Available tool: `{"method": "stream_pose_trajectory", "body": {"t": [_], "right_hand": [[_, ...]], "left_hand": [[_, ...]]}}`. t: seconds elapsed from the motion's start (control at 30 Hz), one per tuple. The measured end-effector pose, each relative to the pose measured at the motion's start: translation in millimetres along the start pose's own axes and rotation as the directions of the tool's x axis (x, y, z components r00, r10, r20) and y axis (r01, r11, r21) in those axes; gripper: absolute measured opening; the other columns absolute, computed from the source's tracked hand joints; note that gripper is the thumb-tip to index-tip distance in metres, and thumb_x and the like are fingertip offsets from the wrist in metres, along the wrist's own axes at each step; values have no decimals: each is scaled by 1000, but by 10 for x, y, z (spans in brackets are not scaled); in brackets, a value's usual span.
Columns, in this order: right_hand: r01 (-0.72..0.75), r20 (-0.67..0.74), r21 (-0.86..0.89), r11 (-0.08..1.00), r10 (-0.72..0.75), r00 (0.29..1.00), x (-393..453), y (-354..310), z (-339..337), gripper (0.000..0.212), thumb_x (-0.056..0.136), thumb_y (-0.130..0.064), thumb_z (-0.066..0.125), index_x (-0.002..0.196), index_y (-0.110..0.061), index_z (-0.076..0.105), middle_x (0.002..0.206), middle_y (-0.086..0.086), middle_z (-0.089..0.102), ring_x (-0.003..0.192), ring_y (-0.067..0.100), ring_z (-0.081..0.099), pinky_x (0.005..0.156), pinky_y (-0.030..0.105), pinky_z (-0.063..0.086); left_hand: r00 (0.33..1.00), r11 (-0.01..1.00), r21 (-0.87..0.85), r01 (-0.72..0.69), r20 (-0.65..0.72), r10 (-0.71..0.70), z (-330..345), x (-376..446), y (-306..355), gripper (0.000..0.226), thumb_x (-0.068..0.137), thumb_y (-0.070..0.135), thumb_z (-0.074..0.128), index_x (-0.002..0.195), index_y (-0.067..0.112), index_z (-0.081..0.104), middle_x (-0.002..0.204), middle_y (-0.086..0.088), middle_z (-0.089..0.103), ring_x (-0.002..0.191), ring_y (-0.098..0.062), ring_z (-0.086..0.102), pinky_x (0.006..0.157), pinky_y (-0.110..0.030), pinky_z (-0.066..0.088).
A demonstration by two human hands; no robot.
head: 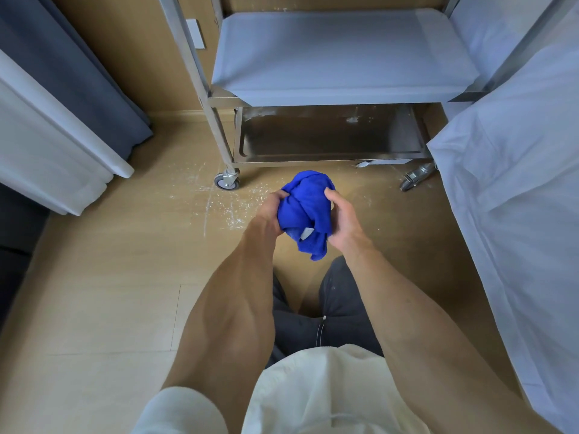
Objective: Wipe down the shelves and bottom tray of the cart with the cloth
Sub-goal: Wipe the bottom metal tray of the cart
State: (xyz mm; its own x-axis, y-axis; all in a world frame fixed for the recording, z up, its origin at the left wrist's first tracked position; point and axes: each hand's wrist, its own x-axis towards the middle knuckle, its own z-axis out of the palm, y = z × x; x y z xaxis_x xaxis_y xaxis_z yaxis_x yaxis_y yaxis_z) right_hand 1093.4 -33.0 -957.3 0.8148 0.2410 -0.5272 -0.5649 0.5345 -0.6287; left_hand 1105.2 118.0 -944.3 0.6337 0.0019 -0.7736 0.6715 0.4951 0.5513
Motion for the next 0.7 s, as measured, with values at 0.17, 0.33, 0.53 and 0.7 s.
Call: {"method": "stream_pose_trajectory", "body": {"t": [0.17, 0.33, 0.53, 0.7], "right_hand": [[-61, -53, -57, 997, 58, 997, 133, 124, -80, 66, 95, -66, 46, 130, -14, 63, 126, 10, 68, 117, 28, 65, 103, 44, 50], [46, -311, -119, 992, -81, 947, 466, 177, -81, 67, 77, -74, 61, 122, -25, 65, 116, 7, 73, 104, 28, 71, 95, 49, 55], [134, -252, -115, 984, -159, 955, 928, -27, -224, 44, 81, -39, 68, 121, -21, 64, 118, 15, 70, 108, 37, 68, 97, 57, 52], [215, -466, 8, 977, -187, 865, 1467, -195, -395, 37, 78, -26, 76, 113, -21, 66, 114, 12, 72, 103, 34, 70, 89, 49, 58]], "left_hand": [[984, 986, -69, -150, -106, 142, 37, 211, 39, 20, 91, 25, 60, 102, 9, 64, 99, -13, 71, 82, -27, 67, 69, -36, 56], [967, 886, 404, -229, -6, 253, 134, 401, 185, 24, 87, 31, 68, 98, 10, 67, 84, -3, 67, 76, -22, 64, 60, -29, 51], [974, 920, 321, -227, 94, 207, 386, 774, 114, 9, 92, 15, 63, 97, 8, 66, 75, -5, 66, 62, -20, 59, 48, -22, 44], [920, 839, 463, -287, -110, 375, 694, 1250, 288, 17, 96, 18, 51, 92, 15, 67, 83, -1, 64, 76, -21, 55, 65, -25, 45]]}}
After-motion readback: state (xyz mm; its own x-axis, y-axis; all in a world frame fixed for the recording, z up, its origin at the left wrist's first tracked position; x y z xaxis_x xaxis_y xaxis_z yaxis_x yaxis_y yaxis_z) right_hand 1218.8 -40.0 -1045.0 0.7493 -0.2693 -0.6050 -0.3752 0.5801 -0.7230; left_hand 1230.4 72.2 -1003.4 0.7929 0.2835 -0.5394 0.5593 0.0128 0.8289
